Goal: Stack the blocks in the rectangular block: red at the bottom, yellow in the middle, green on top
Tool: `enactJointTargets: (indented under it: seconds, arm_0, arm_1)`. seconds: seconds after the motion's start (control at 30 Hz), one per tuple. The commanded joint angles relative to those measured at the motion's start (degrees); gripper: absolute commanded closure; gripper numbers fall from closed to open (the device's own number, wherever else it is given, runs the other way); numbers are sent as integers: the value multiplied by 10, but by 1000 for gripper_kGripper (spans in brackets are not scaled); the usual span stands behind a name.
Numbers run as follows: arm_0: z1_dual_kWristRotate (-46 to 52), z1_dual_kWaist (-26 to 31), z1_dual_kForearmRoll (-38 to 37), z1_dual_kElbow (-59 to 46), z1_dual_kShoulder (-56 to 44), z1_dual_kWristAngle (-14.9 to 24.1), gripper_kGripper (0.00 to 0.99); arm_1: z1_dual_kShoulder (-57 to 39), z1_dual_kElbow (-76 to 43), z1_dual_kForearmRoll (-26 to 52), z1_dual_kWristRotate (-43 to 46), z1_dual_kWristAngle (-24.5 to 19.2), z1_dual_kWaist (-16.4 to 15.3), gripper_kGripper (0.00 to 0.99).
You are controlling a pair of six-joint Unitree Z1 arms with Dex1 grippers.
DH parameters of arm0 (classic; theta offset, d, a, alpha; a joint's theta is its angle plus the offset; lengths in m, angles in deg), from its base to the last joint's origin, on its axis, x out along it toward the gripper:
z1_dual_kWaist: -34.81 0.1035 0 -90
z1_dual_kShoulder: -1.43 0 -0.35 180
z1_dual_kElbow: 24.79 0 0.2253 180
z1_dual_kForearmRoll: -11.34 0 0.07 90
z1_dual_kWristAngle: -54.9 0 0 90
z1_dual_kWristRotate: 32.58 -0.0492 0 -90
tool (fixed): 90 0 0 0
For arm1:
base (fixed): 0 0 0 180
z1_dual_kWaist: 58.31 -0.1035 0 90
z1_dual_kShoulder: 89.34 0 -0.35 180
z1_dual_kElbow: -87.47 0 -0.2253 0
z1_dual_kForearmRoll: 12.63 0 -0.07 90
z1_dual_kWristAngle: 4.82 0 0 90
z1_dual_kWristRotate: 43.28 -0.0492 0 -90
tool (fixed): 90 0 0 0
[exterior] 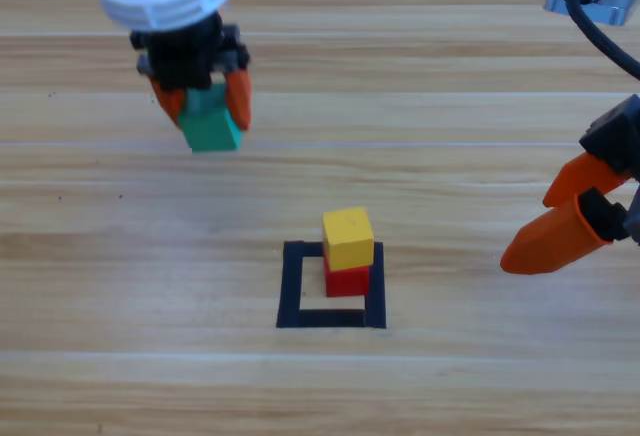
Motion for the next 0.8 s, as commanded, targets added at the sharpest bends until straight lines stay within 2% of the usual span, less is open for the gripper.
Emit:
enactJointTargets:
  seconds: [0.03, 0.27, 0.8]
  arm_0:
    - [23, -65, 5, -17, 6, 3, 990]
    - [24, -96, 5, 12, 46, 4, 990]
    - [11, -117, 5, 76, 128, 3, 990]
  arm_1:
    - [-5, -17, 13, 5, 13, 16, 0]
    - [-7, -20, 13, 5, 13, 16, 0]
    - [-12, -22, 13, 3, 12, 16, 0]
